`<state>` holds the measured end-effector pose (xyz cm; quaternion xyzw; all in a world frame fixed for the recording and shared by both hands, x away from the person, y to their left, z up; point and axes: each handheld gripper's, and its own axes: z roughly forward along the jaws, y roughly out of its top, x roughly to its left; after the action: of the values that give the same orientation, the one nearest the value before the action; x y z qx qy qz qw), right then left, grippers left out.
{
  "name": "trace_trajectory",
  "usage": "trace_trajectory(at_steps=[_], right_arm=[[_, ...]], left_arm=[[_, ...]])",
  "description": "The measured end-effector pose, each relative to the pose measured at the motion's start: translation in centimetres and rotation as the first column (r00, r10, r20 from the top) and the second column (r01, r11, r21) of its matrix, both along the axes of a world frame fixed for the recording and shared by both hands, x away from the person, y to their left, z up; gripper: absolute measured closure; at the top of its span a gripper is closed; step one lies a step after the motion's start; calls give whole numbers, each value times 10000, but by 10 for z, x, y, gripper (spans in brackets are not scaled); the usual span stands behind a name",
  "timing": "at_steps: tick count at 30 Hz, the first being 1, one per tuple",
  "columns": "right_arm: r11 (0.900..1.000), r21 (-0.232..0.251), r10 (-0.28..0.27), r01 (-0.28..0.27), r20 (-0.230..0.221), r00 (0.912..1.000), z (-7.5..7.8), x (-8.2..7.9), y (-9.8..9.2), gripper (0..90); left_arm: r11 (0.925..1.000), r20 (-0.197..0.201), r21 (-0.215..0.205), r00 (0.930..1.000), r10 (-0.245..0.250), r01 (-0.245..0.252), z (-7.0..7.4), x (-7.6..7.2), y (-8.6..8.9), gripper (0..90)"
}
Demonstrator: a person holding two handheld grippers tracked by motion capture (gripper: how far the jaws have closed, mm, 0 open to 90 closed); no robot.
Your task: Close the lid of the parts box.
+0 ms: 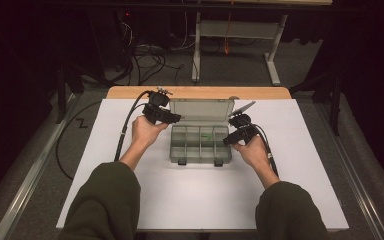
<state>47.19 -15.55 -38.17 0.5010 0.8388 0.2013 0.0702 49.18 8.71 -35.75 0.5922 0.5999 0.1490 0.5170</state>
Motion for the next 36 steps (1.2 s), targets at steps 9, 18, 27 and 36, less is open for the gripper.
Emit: trace_trajectory(at_steps=[9,18,27,36], right_arm=[[9999,-90,128,-128,35,9999,0,0,0,665],[9996,-167,249,-247,80,9997,0,0,0,667],[9996,-146,257,-256,79,9996,0,-1,0,670],[9995,-82,309,-308,59,9995,1,-1,-3,714]], left_arm=[[10000,30,-2,9999,-97,97,-2,-5,0,536],[9993,37,159,9995,-329,328,-5,-11,0,545],[9984,143,377,9990,-429,423,-7,-15,-1,545],[9974,241,570,9986,-463,448,-8,-16,-1,549]])
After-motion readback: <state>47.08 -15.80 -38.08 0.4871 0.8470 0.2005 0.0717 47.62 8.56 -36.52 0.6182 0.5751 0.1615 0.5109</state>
